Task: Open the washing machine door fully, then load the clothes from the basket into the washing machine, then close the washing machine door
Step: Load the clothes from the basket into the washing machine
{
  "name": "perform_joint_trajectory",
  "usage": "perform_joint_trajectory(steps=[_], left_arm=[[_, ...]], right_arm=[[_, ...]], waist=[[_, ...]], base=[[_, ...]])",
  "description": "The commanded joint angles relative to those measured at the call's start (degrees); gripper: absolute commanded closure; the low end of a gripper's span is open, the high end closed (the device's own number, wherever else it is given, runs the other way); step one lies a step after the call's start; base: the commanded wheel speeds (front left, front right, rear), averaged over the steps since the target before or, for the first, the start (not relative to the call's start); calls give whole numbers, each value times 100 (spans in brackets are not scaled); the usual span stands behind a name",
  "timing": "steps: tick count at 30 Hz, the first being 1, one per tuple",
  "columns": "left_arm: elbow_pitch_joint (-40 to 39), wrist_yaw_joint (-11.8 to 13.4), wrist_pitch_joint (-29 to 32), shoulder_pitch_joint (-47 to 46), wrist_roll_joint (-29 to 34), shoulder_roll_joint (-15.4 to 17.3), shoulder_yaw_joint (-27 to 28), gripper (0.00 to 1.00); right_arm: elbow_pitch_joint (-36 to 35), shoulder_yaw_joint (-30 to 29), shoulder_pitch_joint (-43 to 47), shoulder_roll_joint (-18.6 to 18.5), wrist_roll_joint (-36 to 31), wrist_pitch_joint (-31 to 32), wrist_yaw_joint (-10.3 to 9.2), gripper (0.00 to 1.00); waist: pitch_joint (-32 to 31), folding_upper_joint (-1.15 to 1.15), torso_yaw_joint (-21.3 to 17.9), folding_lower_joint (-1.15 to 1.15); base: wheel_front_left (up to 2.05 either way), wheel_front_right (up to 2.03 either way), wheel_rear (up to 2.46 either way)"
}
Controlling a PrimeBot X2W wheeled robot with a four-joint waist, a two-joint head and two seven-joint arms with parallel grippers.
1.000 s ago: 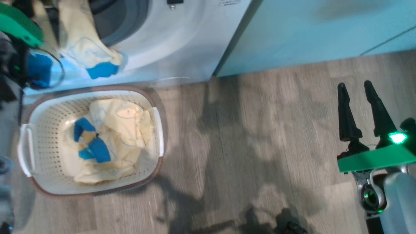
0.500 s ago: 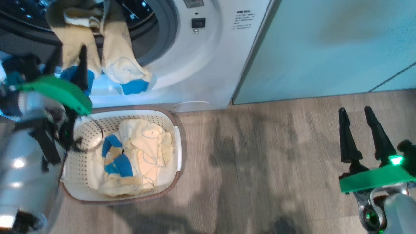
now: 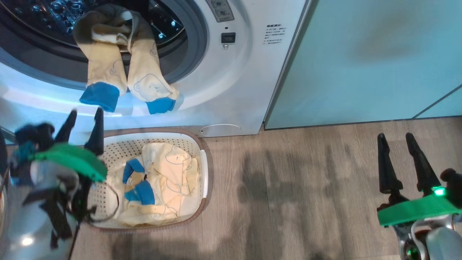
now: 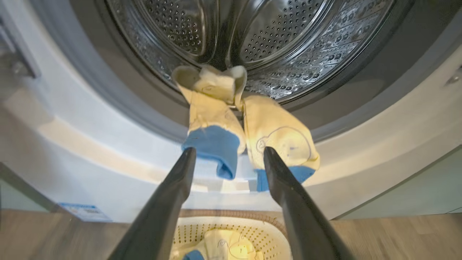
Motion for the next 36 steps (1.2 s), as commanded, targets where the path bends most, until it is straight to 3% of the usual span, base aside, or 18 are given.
perform_joint_trajectory(steps=[1, 11, 21, 29, 36], left_arm=[[-213, 47, -34, 54, 30, 151, 308, 0], [-1132, 208, -34, 1235, 163, -251, 861, 0], [-1597, 308, 65, 1287, 306, -331, 868, 0], [-1745, 335, 1230, 748, 277, -61, 613, 0], [-1776, 345, 2880, -229, 317, 332, 232, 0]], right_arm=[[-188, 100, 12, -101, -29, -38, 25, 0], [-208, 59, 42, -50, 7, -38, 25, 0], [-204, 43, 6, -21, 26, -38, 25, 0], [-199, 52, -73, -13, 31, -38, 25, 0], [-226, 87, -240, -3, 52, -38, 25, 0]], waist=[[-3, 0, -6, 0], [60, 0, 13, 0], [130, 0, 10, 0], [276, 0, -29, 0], [566, 0, -104, 0]], base=[[0, 0, 0], [0, 0, 0], [0, 0, 0], [0, 0, 0], [0, 0, 0]])
